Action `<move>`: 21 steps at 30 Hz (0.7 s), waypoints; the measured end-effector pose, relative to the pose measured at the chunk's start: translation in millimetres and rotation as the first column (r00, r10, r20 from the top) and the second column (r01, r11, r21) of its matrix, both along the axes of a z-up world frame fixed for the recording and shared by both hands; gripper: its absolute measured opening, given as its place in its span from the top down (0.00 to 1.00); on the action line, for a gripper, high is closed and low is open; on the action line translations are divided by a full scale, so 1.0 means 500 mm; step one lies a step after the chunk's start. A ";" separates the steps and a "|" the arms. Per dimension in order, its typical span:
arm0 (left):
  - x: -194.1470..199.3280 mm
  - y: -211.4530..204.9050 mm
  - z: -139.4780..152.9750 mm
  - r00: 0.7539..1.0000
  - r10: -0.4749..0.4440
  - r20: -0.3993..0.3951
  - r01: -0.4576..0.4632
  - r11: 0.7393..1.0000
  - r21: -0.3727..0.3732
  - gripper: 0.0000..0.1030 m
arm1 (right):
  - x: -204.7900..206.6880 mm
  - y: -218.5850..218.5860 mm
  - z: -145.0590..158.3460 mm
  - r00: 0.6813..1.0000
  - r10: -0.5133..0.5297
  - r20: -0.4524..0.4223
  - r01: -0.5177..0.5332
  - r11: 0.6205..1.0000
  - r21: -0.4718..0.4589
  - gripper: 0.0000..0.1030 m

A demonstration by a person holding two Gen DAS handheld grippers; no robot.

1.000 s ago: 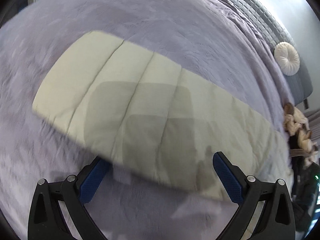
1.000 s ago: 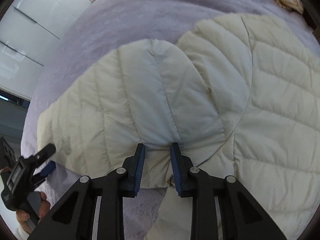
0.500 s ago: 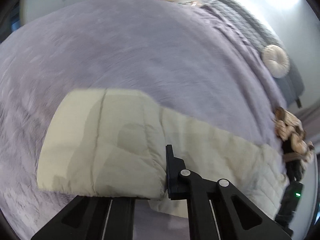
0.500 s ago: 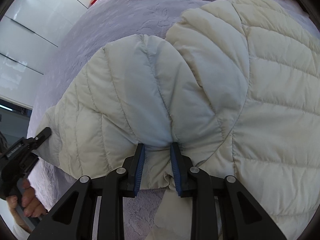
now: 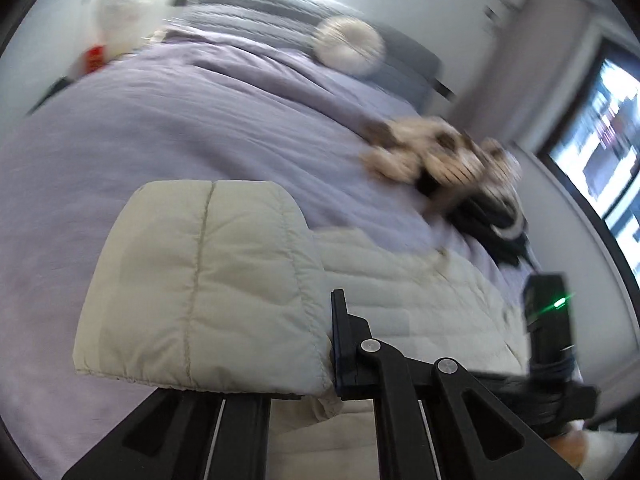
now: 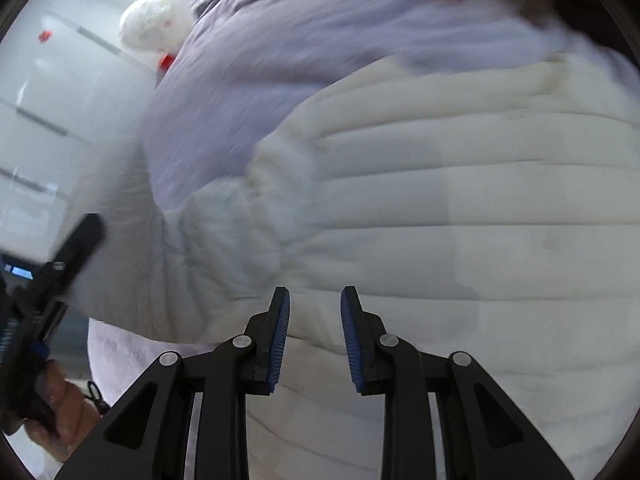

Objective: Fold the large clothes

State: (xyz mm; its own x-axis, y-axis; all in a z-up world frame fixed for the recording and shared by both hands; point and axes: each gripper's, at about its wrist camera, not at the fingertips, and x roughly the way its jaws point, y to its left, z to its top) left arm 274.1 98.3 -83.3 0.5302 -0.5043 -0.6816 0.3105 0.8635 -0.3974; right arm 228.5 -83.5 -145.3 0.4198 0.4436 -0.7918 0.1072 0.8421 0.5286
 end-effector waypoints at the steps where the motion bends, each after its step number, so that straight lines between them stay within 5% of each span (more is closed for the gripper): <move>1: 0.003 -0.041 -0.010 0.999 -0.032 -0.015 0.033 0.999 0.020 0.90 | -0.020 -0.029 0.002 1.000 -0.028 -0.001 0.028 1.000 -0.008 0.72; 5: -0.014 -0.189 -0.059 0.987 -0.140 -0.073 0.149 0.980 0.134 0.90 | -0.108 -0.147 -0.019 0.990 -0.137 -0.027 0.136 0.990 -0.022 0.72; 10: -0.075 -0.357 -0.110 0.955 -0.266 -0.129 0.294 0.900 0.322 0.90 | -0.191 -0.266 -0.048 0.971 -0.230 -0.068 0.230 0.973 -0.003 0.72; 16: -0.150 -0.436 -0.141 0.939 -0.316 -0.135 0.343 0.835 0.429 0.90 | -0.251 -0.354 -0.071 0.949 -0.305 -0.081 0.308 0.951 0.033 0.72; 21: -0.150 -0.457 -0.146 0.945 -0.284 -0.165 0.328 0.842 0.428 0.90 | -0.322 -0.421 -0.069 0.937 -0.341 -0.076 0.345 0.938 0.043 0.71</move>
State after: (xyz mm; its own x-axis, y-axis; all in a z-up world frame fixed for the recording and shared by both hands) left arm 199.1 -130.1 -156.3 0.3239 -0.2630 -0.9088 0.5699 0.8210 -0.0345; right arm 67.6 -294.1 -179.6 0.5019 0.3253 -0.8015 0.4207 0.7178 0.5548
